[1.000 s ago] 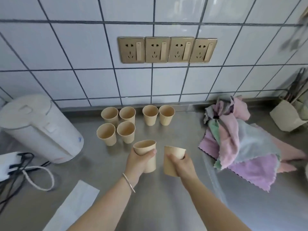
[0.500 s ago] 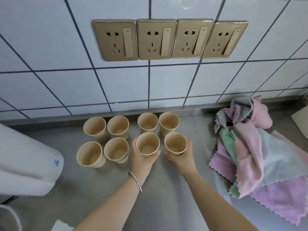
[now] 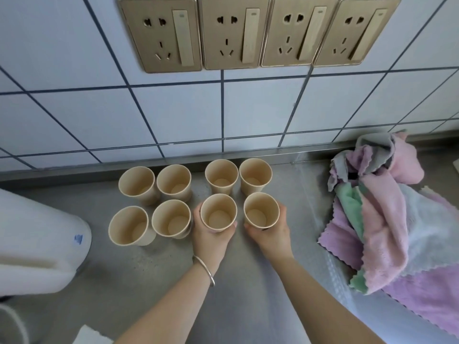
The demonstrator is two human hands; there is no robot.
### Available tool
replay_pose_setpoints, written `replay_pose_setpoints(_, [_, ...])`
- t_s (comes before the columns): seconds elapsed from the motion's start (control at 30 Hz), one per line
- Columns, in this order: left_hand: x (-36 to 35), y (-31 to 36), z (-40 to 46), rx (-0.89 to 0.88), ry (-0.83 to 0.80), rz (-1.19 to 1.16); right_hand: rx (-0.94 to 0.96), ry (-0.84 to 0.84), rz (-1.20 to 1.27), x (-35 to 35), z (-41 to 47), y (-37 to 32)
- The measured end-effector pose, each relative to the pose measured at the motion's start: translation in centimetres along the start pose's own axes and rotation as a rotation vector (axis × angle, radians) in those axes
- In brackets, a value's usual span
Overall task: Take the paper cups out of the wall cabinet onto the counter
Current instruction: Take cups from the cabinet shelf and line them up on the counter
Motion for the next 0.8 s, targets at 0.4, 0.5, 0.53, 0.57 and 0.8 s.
replay_pose_setpoints(0.4, [1.9, -1.1, -4.2, 0.275, -0.032, 0.066, -0.060, 0.020, -0.156, 1.3, -4.4, 2.4])
replay_pose_setpoints(0.5, [3.0, -0.4, -6.5, 0.340, -0.037, 0.113, -0.089, 0.033, -0.165, 1.8, -6.5, 3.0])
replay_pose_setpoints(0.53, [3.3, 0.0, -7.2, 0.349, -0.060, 0.130, -0.104, 0.036, -0.158, 1.9, -7.2, 3.1])
replay_pose_setpoints(0.57, [3.7, 0.3, -7.9, 0.352, -0.087, 0.147, -0.120, 0.034, -0.153, 2.0, -7.9, 3.1])
replay_pose_setpoints(0.8, [4.7, 2.8, -11.8, 0.307, -0.287, 0.208, -0.194, 0.063, -0.106, 3.1, -13.8, 3.6])
Point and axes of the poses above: each hand's wrist, its own z-axis towards the middle knuckle, its own x-axis out of the back of the hand, y = z × x, the point moved 3 cm from there along z, towards the middle knuckle, and after that the axes turned 3 degrees about -z, right-handed, at the moved point
